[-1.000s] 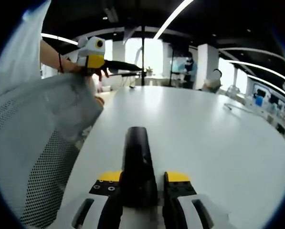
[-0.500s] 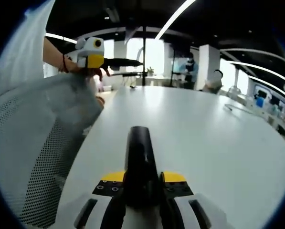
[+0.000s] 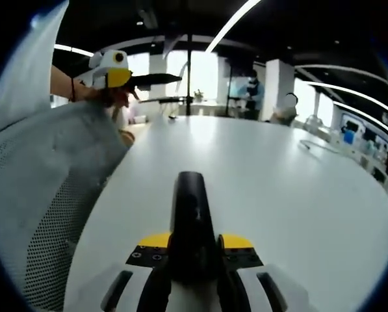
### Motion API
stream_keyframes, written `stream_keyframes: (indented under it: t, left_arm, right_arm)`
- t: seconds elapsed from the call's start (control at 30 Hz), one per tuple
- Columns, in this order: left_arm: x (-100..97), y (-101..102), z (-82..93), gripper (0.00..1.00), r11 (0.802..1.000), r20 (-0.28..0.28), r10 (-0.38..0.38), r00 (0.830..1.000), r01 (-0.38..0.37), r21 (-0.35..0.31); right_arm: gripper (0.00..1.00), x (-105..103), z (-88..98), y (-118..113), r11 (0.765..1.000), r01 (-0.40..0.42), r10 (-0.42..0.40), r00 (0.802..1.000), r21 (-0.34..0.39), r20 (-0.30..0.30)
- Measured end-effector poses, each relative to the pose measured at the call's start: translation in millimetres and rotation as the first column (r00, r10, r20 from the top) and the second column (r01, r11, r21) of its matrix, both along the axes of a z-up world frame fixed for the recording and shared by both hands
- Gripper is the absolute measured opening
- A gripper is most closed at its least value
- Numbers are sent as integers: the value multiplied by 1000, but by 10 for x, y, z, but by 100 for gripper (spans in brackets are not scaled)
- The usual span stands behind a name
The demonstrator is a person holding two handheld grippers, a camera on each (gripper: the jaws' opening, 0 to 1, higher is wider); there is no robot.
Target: Press the specified remote control buttons in sequence, fully releasing each button before pressing the next.
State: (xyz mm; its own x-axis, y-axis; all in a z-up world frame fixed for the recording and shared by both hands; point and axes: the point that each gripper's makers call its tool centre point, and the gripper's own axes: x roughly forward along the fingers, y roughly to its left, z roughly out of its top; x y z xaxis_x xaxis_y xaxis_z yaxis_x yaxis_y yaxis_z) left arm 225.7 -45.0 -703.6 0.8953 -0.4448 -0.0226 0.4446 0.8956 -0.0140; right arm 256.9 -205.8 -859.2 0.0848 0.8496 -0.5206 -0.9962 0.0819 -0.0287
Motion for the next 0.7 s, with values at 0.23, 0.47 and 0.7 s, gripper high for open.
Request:
stream_keyframes:
  t: [0.23, 0.47, 0.7]
  left_arm:
    - [-6, -21, -47, 100, 1000, -20, -9, 1000, 9, 17]
    - [-4, 5, -52, 100, 1000, -26, 1, 1000, 0, 17]
    - [3, 0, -114, 100, 1000, -61, -3, 998, 4, 21]
  right_arm:
    - [23, 135, -17, 16, 1000, -5, 5, 1000, -24, -4]
    - [23, 241, -30, 71, 1000, -5, 5, 1000, -30, -13]
    - [23, 291, -28, 144, 999, 0, 0, 1000, -37, -12]
